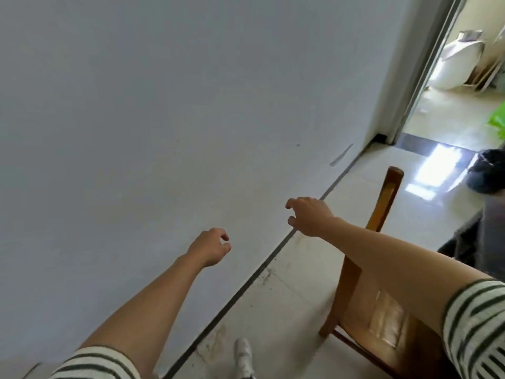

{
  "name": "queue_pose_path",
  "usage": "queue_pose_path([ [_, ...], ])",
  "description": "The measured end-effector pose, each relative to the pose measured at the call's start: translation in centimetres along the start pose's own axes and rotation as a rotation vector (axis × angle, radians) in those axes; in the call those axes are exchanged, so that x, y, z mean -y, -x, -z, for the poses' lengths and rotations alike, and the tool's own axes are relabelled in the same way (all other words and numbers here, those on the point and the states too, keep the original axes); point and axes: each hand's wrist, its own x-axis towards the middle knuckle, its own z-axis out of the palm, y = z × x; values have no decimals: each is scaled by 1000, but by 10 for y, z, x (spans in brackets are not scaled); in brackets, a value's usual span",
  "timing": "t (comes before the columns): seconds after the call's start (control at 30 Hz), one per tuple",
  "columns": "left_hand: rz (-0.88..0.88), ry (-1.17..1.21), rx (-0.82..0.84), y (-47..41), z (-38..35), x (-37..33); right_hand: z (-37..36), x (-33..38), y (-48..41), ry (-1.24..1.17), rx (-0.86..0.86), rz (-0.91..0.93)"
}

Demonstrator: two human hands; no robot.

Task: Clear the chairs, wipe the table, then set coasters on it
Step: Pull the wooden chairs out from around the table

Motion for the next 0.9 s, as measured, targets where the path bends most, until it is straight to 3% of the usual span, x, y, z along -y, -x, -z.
queue_pose_path([
  [0.17,-163,-73,109,-120,24,-39,-2,-45,-78,-24,22,-241],
  [0.3,-321,-188,188,-201,40,-92,14,-90,-111,-73,-60,-410],
  [0.6,-647,-404,273,-340,14,-274,43,-241,-147,-94,-195,-759],
  [0.9,-842,-582,308,-428,-20,-449,40,-361,-144,-301,-169,-1053],
])
